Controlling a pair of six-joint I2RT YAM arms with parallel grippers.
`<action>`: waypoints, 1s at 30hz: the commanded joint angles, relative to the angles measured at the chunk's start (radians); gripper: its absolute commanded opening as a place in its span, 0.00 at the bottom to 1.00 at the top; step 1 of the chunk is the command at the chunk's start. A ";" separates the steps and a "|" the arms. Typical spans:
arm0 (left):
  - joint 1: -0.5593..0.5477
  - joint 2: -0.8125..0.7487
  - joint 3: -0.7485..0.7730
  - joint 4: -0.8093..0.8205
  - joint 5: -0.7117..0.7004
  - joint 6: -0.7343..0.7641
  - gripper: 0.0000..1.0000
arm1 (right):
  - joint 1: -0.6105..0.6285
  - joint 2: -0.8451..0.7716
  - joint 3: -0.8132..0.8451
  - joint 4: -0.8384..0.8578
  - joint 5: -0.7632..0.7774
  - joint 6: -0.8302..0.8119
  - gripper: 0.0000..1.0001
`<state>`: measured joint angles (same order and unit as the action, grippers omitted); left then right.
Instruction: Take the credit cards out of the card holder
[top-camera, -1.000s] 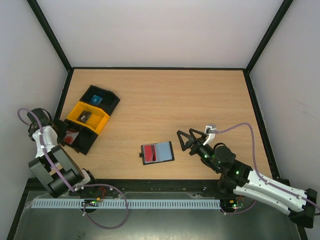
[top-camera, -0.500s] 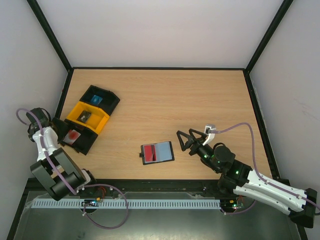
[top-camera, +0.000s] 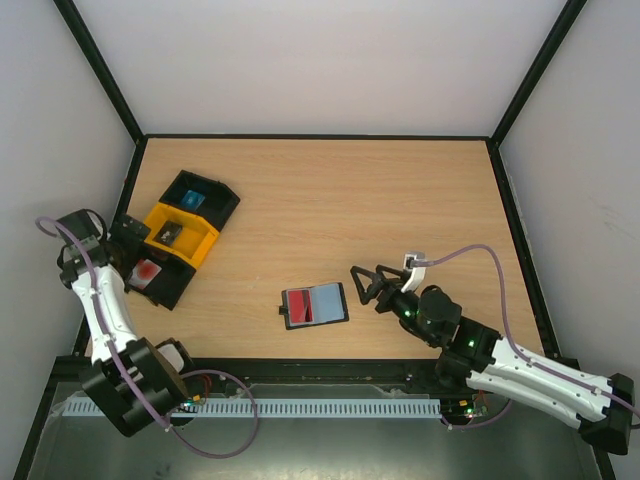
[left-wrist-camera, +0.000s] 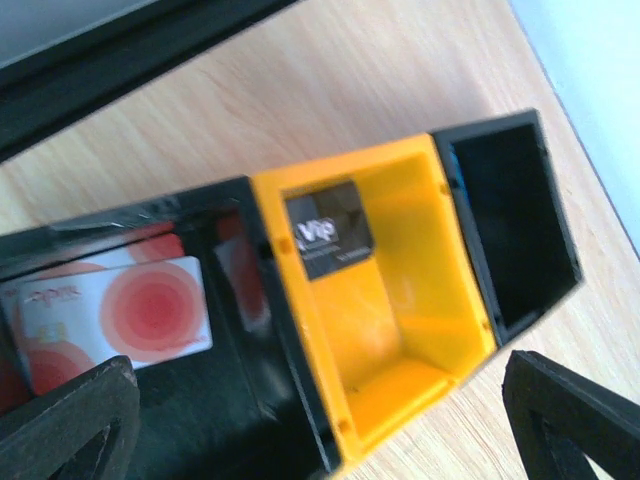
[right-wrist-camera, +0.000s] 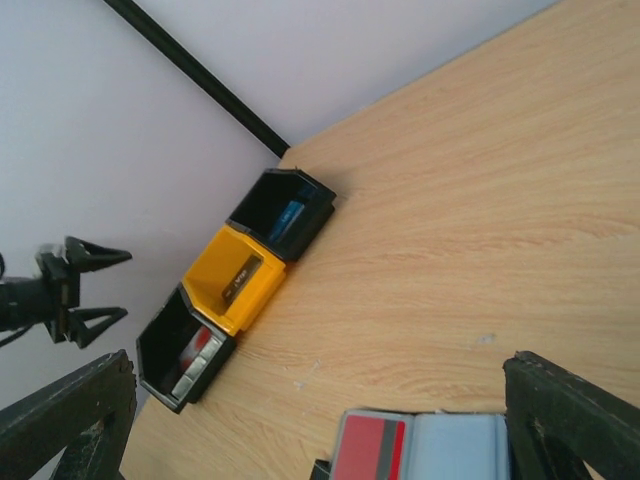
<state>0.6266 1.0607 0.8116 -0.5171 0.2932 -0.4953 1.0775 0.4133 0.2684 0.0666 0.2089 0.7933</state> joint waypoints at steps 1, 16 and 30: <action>-0.054 -0.058 -0.006 -0.051 0.091 0.016 1.00 | 0.001 0.020 0.032 -0.054 0.006 0.075 0.98; -0.405 -0.206 -0.091 -0.061 0.246 -0.016 0.93 | 0.001 0.222 0.004 0.057 -0.132 0.120 0.92; -0.928 -0.177 -0.272 0.237 0.141 -0.258 0.76 | 0.002 0.554 -0.048 0.330 -0.302 0.289 0.31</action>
<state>-0.1963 0.8616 0.6060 -0.4164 0.4576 -0.6563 1.0775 0.8948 0.2276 0.2897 -0.0364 1.0229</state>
